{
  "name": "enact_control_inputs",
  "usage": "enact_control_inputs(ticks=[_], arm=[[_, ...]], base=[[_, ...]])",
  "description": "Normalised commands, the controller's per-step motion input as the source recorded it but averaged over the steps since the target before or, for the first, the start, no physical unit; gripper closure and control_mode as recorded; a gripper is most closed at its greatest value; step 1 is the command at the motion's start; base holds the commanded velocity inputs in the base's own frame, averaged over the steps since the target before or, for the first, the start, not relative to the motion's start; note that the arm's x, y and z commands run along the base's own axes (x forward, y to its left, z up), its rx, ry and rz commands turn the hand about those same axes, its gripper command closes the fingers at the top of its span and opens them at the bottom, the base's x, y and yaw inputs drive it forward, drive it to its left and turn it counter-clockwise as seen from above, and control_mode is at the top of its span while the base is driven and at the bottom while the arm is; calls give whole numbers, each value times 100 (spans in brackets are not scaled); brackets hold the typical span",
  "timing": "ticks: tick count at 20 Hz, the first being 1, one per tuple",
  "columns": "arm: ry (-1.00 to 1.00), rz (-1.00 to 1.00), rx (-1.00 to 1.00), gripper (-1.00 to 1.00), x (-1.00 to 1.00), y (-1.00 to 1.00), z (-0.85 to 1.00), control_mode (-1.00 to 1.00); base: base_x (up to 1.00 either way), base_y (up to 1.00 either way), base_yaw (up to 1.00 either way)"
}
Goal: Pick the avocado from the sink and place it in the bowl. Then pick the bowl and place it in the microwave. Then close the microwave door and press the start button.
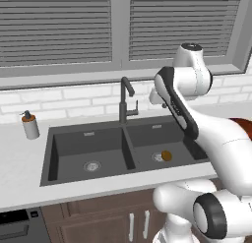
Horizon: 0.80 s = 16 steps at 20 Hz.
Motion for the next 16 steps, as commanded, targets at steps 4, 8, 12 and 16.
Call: enact_control_inputs(ticks=[4, 8, 12, 16], arm=[[-16, 3, -1, -100, -75, 2, -1, -100], [8, 4, -1, -100, -91, 0, -41, -100], [10, 8, -1, -100, -17, -41, -89, -100], [18, 5, 1, -100, 11, -71, -78, -100]], base=[[0, 0, 0], [0, 0, 0], [0, 0, 0], [0, 0, 0]])
